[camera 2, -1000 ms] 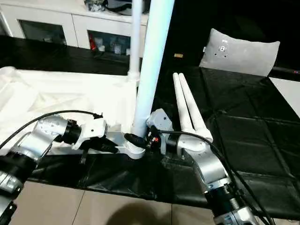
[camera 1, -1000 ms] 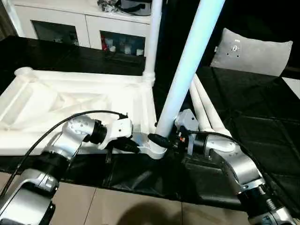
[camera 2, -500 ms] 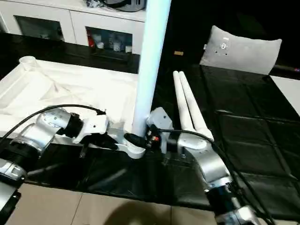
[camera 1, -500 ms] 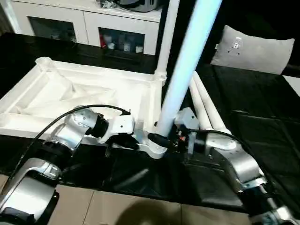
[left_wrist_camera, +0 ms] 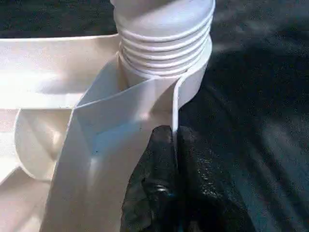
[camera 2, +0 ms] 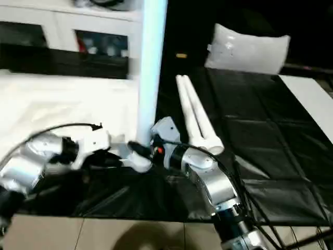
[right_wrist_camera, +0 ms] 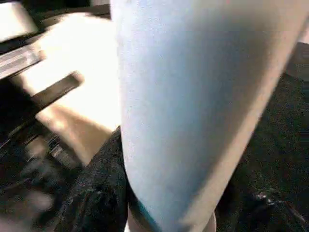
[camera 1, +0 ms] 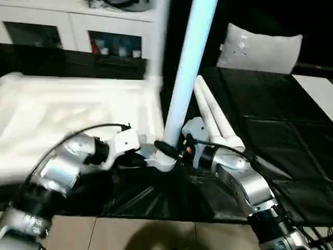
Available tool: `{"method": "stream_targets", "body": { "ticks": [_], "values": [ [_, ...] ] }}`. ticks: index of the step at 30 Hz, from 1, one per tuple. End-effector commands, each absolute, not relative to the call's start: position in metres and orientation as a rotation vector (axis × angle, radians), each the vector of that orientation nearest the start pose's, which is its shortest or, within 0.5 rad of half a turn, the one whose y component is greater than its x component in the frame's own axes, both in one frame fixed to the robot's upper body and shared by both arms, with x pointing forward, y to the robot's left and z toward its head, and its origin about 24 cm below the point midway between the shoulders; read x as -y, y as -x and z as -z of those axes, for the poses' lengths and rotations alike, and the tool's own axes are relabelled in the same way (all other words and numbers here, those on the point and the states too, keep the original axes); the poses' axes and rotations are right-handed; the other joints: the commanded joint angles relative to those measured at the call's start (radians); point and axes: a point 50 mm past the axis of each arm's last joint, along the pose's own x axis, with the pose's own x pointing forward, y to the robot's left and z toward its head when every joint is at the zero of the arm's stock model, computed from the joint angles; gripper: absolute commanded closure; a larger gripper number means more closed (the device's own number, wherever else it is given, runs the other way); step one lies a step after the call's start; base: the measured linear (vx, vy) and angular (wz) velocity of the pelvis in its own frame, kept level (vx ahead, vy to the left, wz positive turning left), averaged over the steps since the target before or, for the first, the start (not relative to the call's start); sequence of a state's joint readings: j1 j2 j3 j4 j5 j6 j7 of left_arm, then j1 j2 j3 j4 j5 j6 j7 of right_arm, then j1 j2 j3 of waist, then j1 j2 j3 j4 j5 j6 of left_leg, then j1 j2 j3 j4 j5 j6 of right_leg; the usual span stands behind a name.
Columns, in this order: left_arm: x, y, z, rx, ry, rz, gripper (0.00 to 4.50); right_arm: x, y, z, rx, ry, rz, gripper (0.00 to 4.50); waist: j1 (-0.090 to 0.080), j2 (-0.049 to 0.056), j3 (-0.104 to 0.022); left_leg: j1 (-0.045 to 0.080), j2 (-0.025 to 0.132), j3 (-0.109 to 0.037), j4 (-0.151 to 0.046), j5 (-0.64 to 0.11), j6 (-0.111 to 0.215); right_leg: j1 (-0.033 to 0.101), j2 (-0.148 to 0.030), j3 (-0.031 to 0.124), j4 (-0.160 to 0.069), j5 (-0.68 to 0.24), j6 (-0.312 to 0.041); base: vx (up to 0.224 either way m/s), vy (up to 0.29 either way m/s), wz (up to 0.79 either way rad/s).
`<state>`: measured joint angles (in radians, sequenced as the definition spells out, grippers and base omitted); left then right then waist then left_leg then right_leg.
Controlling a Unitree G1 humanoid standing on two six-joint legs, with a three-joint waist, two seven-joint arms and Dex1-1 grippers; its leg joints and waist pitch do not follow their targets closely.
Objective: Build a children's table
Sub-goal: Insert table leg to table base
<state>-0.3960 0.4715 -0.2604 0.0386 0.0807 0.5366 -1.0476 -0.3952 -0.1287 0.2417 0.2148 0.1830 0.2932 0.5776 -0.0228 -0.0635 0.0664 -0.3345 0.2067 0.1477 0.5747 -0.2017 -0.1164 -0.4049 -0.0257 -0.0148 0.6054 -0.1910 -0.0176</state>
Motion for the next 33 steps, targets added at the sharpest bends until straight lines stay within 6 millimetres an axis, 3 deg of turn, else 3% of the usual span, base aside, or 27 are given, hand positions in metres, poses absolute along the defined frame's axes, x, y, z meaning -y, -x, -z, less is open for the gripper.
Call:
{"method": "stream_targets", "body": {
  "ticks": [1,5,13,16,19,22,25,28,30,33],
  "values": [
    [-0.127,-0.285,-0.098,-0.404,-0.476,1.124,4.5,0.091,-0.289,-0.006,-0.493,0.081,-0.762,2.61,0.002,0.027,-0.032,-0.011,0.014,0.0,-0.077,-0.339,-0.012,0.02,-0.073,0.043,-0.098,-0.45,-0.127,0.0,0.0,0.0],
    [-0.133,-0.289,-0.098,-0.418,-0.523,1.053,4.5,0.089,-0.288,-0.007,-0.487,0.069,-0.768,2.61,0.006,0.024,-0.038,-0.016,0.014,0.007,-0.077,-0.271,-0.002,0.031,-0.07,0.043,-0.089,-0.324,-0.149,0.0,0.0,0.0],
    [-0.142,-0.288,-0.096,-0.456,-0.596,1.034,4.5,0.088,-0.283,-0.005,-0.498,0.067,-0.801,2.61,0.006,0.033,-0.041,-0.014,0.015,0.007,-0.076,-0.273,-0.008,0.035,-0.071,0.043,-0.086,-0.31,-0.159,0.0,0.0,0.0],
    [-0.142,-0.288,-0.094,-0.459,-0.605,1.034,4.5,0.088,-0.285,-0.005,-0.481,0.066,-0.795,2.61,0.006,0.03,-0.042,-0.013,0.014,0.008,-0.075,-0.267,-0.009,0.036,-0.07,0.043,-0.085,-0.3,-0.162,0.0,0.0,0.0],
    [-0.142,-0.29,-0.094,-0.423,-0.631,1.05,4.5,0.088,-0.289,-0.007,-0.456,0.042,-0.776,1.91,0.006,0.03,-0.044,-0.013,0.014,0.008,-0.074,-0.273,-0.008,0.036,-0.071,0.042,-0.086,-0.307,-0.164,0.0,0.0,0.0],
    [-0.143,-0.291,-0.094,-0.414,-0.634,1.051,4.5,0.088,-0.29,-0.007,-0.453,0.028,-0.776,1.82,0.006,0.03,-0.043,-0.011,0.015,0.008,-0.075,-0.282,-0.012,0.036,-0.069,0.041,-0.086,-0.315,-0.164,0.0,0.0,0.0],
    [-0.148,-0.292,-0.089,-0.406,-0.717,1.096,4.5,0.093,-0.294,-0.01,-0.421,0.069,-0.76,1.42,0.009,0.031,-0.048,-0.011,0.013,0.007,-0.073,-0.273,-0.008,0.037,-0.071,0.042,-0.086,-0.317,-0.16,0.0,0.0,0.0],
    [-0.151,-0.294,-0.088,-0.409,-0.731,1.108,4.5,0.096,-0.295,-0.014,-0.382,0.079,-0.768,1.13,0.011,0.034,-0.054,-0.011,0.015,0.01,-0.07,-0.235,-0.012,0.042,-0.071,0.042,-0.078,-0.239,-0.178,0.0,0.0,0.0],
    [-0.153,-0.295,-0.088,-0.404,-0.739,1.116,4.5,0.097,-0.294,-0.017,-0.35,0.074,-0.788,0.97,0.013,0.032,-0.055,-0.012,0.013,0.012,-0.067,-0.217,-0.007,0.044,-0.07,0.042,-0.076,-0.214,-0.181,0.0,0.0,0.0],
    [-0.155,-0.298,-0.089,-0.39,-0.728,1.153,4.5,0.101,-0.288,-0.026,-0.274,0.079,-0.838,0.74,0.022,0.033,-0.062,-0.016,0.012,0.016,-0.061,-0.121,0.007,0.055,-0.067,0.041,-0.06,-0.047,-0.205,0.0,0.0,0.0]
  ]
}}
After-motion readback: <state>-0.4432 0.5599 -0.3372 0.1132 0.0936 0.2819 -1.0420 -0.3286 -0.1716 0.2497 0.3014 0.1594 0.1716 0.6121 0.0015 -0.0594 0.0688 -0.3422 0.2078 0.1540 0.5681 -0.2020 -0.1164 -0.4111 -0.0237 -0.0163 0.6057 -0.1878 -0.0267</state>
